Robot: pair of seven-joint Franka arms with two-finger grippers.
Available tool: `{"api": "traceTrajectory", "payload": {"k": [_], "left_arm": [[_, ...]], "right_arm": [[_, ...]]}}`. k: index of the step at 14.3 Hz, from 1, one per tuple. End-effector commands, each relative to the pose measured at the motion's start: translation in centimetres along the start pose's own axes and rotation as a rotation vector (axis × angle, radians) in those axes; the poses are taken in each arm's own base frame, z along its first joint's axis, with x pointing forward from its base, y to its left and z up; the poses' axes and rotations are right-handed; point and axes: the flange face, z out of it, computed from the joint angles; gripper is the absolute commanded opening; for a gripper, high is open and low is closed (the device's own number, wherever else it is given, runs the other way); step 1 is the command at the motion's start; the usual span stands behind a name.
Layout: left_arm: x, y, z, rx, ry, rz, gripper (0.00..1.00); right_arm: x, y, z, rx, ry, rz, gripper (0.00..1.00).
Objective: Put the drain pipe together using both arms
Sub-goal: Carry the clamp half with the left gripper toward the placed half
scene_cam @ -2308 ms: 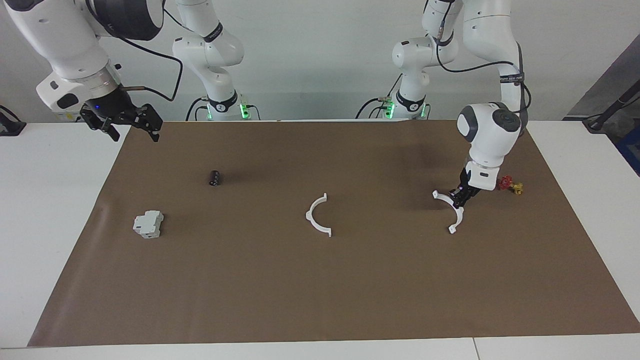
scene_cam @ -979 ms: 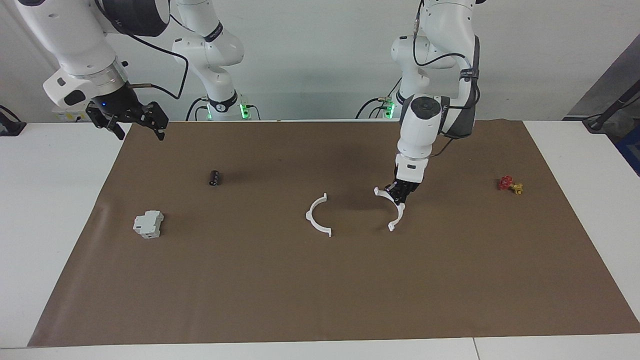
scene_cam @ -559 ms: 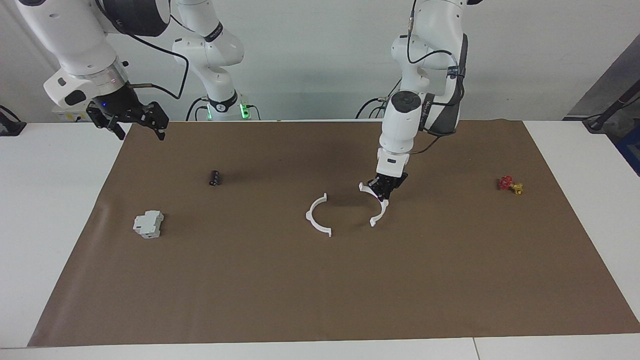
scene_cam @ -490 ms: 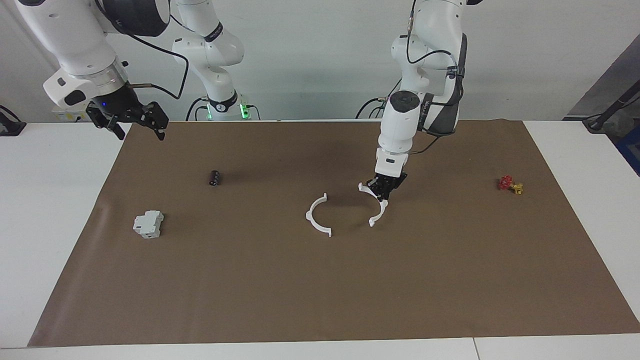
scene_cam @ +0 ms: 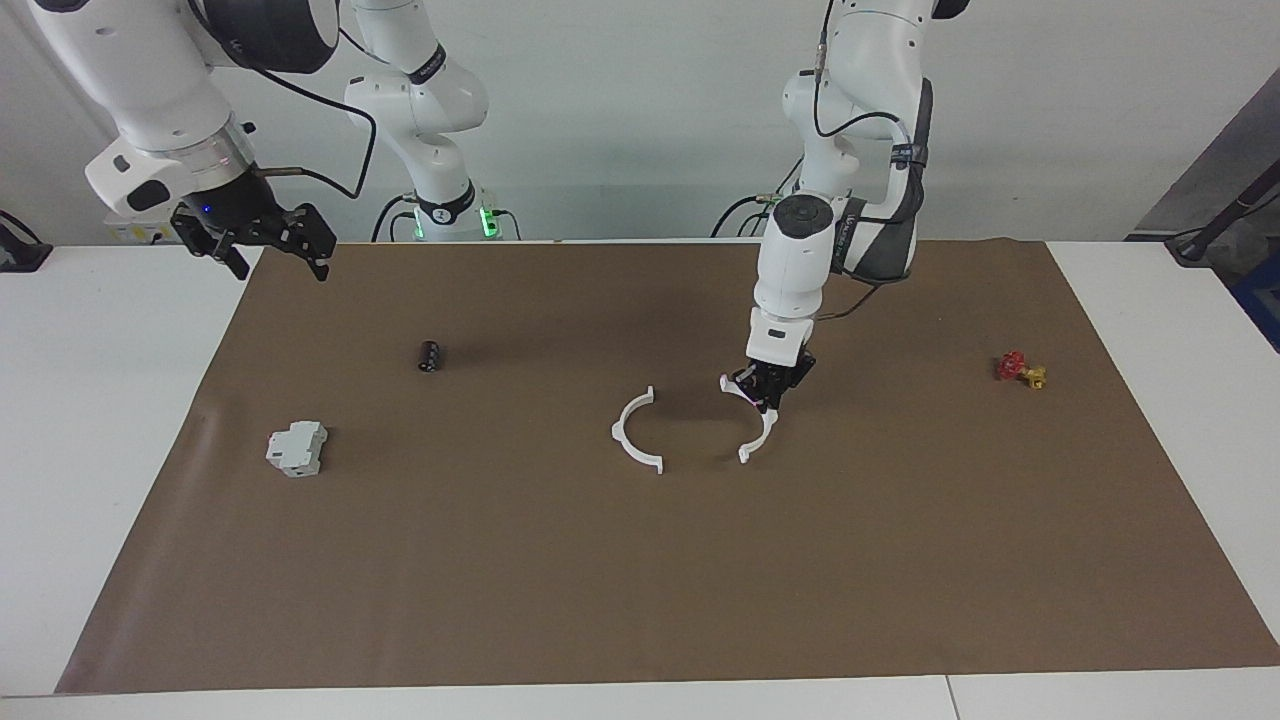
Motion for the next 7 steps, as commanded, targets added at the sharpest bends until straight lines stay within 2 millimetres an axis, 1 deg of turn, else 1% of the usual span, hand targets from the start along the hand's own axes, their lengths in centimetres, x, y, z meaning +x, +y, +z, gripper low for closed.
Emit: {"api": "traceTrajectory", "payload": {"k": [1, 2, 3, 4, 6, 7], "left_arm": [[0.5, 0.8, 0.0, 0.007, 0.017, 0.011, 0.00], [0.7, 1.1, 0.8, 0.007, 0.013, 0.012, 0.00], [1.5, 2.1, 1.4, -0.001, 0.012, 0.008, 0.00], [1.7, 3.4, 2.0, -0.001, 0.006, 0.015, 0.00], [1.2, 3.9, 2.4, 0.018, -0.011, 0.023, 0.00], [-0.1, 5.0, 2.2, 0.019, -0.017, 0.034, 0.00]], "right_arm": [[-0.6, 0.1, -0.3, 0.004, 0.008, 0.012, 1.00], [-0.6, 0.1, -0.3, 0.004, 0.008, 0.012, 1.00], [-0.6, 0.1, -0.3, 0.004, 0.008, 0.012, 1.00], [-0.6, 0.1, -0.3, 0.004, 0.008, 0.012, 1.00], [-0.6, 0.1, -0.3, 0.004, 0.008, 0.012, 1.00], [-0.6, 0.1, -0.3, 0.004, 0.008, 0.012, 1.00]]}}
